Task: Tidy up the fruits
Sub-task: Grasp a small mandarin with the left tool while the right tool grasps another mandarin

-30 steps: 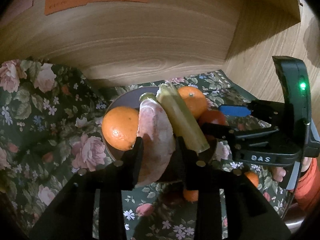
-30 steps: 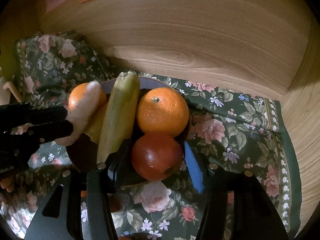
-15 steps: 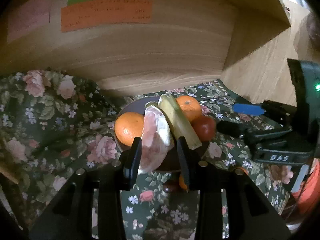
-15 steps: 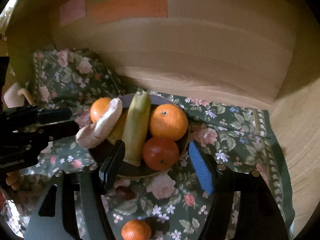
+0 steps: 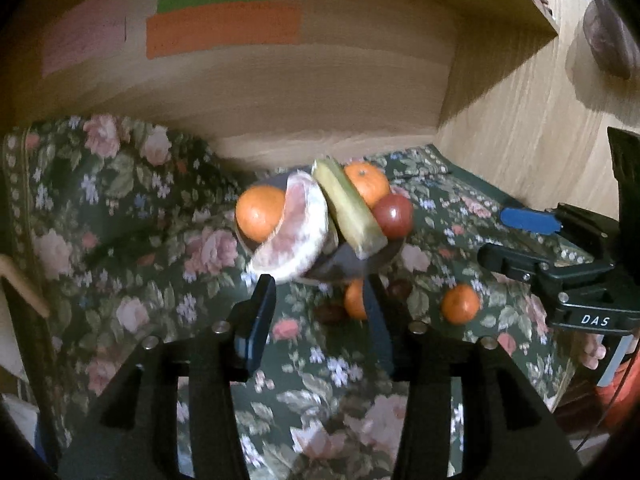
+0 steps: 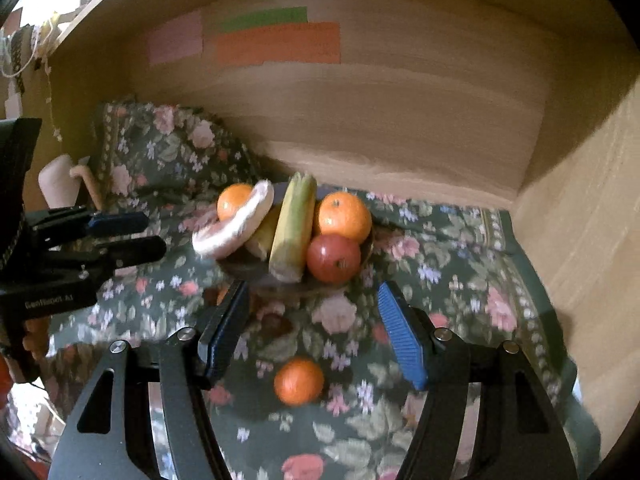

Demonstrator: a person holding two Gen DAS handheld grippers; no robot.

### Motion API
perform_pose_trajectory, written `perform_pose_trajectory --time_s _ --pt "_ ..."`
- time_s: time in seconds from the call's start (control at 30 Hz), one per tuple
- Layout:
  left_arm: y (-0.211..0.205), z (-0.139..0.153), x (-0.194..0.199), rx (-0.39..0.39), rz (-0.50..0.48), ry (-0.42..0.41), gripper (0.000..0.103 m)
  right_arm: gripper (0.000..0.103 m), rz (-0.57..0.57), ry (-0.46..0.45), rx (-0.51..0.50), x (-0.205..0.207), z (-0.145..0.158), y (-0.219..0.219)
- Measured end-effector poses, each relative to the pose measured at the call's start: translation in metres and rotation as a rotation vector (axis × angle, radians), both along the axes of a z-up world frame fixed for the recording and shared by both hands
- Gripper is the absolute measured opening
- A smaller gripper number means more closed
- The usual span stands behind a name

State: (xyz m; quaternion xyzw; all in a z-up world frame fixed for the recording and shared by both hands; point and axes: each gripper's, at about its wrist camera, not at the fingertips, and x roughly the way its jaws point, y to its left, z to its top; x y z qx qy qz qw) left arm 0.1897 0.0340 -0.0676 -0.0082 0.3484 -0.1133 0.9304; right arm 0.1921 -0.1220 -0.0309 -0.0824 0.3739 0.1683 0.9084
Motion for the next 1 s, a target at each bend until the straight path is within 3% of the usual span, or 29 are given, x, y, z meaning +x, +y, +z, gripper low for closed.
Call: perform_pose_trajectory --time_s 0.4,0.47,0.6,0.7,1.0 --pt "-0.008 -0.042 -0.008 -0.005 -0.034 0.114 0.045 0.063 0.001 0.117 -0.020 -0.014 -0.050 0.000" --pt "-0.011 -0.044 -0.006 -0.005 -0.044 0.119 0.045 0.059 0.001 0.125 -0.026 -0.013 -0.055 0.001" --pt "-0.018 -0.045 0.004 -0.004 -0.065 0.123 0.045 0.039 -0.003 0.167 -0.021 -0.007 -0.065 -0.001" --pt "-0.024 -0.046 0.013 -0.010 -0.081 0.131 0.045 0.034 0.009 0.171 -0.003 -0.006 -0.064 -0.002" --pt "-0.047 -0.048 0.043 0.027 -0.109 0.129 0.044 0.033 -0.010 0.118 0.011 -0.007 -0.048 -0.017"
